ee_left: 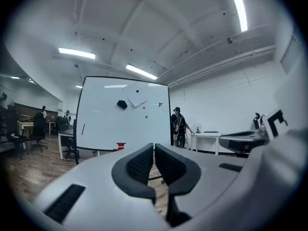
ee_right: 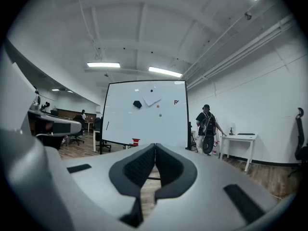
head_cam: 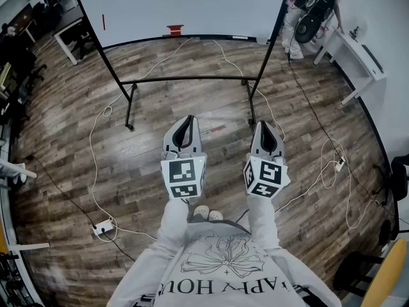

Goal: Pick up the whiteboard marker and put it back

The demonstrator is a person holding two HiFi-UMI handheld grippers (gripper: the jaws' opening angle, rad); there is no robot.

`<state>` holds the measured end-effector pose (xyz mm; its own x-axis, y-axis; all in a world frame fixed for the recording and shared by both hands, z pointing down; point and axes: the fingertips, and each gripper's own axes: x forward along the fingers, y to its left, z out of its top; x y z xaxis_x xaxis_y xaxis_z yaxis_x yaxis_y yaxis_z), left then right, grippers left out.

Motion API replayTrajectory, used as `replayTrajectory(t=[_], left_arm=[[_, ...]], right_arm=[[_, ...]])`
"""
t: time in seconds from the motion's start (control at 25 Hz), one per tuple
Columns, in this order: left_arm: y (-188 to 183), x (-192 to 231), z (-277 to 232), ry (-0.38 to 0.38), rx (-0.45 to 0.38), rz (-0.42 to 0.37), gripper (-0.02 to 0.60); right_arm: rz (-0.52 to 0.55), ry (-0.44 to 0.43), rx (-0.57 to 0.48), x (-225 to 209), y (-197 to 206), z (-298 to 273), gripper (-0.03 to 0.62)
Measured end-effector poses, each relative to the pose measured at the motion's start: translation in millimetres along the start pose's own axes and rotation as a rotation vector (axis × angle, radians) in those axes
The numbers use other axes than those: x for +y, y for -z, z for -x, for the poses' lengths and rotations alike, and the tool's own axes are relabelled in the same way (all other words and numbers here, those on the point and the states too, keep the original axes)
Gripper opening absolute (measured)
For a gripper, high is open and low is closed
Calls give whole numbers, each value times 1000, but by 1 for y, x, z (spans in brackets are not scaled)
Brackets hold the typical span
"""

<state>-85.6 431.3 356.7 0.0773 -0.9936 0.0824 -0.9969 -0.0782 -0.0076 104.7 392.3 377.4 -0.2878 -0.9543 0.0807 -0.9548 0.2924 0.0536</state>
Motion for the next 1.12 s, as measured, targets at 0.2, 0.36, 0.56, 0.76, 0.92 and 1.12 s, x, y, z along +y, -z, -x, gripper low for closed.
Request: replayTrajectory(t=[0.2, 0.36, 0.56, 0.76, 0.92, 1.12], left_arm=[[2, 3, 2, -1, 5, 8, 14], [5, 8, -1, 0, 11, 7, 14], [8, 13, -3, 5, 18, 10, 14], [17, 23, -2, 12, 22, 14, 14], [26, 30, -9, 20, 37, 20, 14], [33, 32, -33, 29, 53, 19, 14]], right_arm=[[-1, -6, 4, 5, 0, 0, 5], [-7, -6, 9, 8, 3, -5, 5], [-16, -8, 5, 13, 5, -7, 5], [-17, -12, 8, 24, 15, -8, 6], [-5, -24, 24, 33, 25, -12, 6], [-6, -23, 41, 29, 32, -32, 6]])
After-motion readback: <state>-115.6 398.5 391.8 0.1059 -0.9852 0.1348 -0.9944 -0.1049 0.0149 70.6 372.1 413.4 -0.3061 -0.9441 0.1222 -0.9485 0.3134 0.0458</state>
